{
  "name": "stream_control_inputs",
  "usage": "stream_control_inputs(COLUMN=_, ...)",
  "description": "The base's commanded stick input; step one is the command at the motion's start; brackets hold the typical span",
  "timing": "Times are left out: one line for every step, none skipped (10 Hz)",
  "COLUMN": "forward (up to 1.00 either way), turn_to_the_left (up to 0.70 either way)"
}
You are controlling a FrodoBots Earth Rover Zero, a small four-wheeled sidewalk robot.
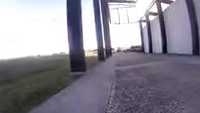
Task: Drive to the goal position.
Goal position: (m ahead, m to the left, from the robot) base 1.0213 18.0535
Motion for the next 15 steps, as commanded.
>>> stream_control_inputs(forward=0.70, turn_to_the_left=-0.34)
stream_control_inputs(forward=0.70, turn_to_the_left=-0.32)
stream_control_inputs(forward=0.70, turn_to_the_left=-0.04)
stream_control_inputs(forward=0.70, turn_to_the_left=-0.02)
stream_control_inputs(forward=0.70, turn_to_the_left=0.00)
stream_control_inputs(forward=0.70, turn_to_the_left=0.00)
stream_control_inputs(forward=0.70, turn_to_the_left=0.00)
stream_control_inputs(forward=0.70, turn_to_the_left=-0.01)
stream_control_inputs(forward=0.70, turn_to_the_left=-0.02)
stream_control_inputs(forward=0.70, turn_to_the_left=-0.03)
stream_control_inputs(forward=0.70, turn_to_the_left=-0.03)
stream_control_inputs(forward=0.70, turn_to_the_left=-0.03)
stream_control_inputs(forward=0.70, turn_to_the_left=-0.03)
stream_control_inputs(forward=0.23, turn_to_the_left=-0.07)
stream_control_inputs(forward=0.05, turn_to_the_left=-0.07)
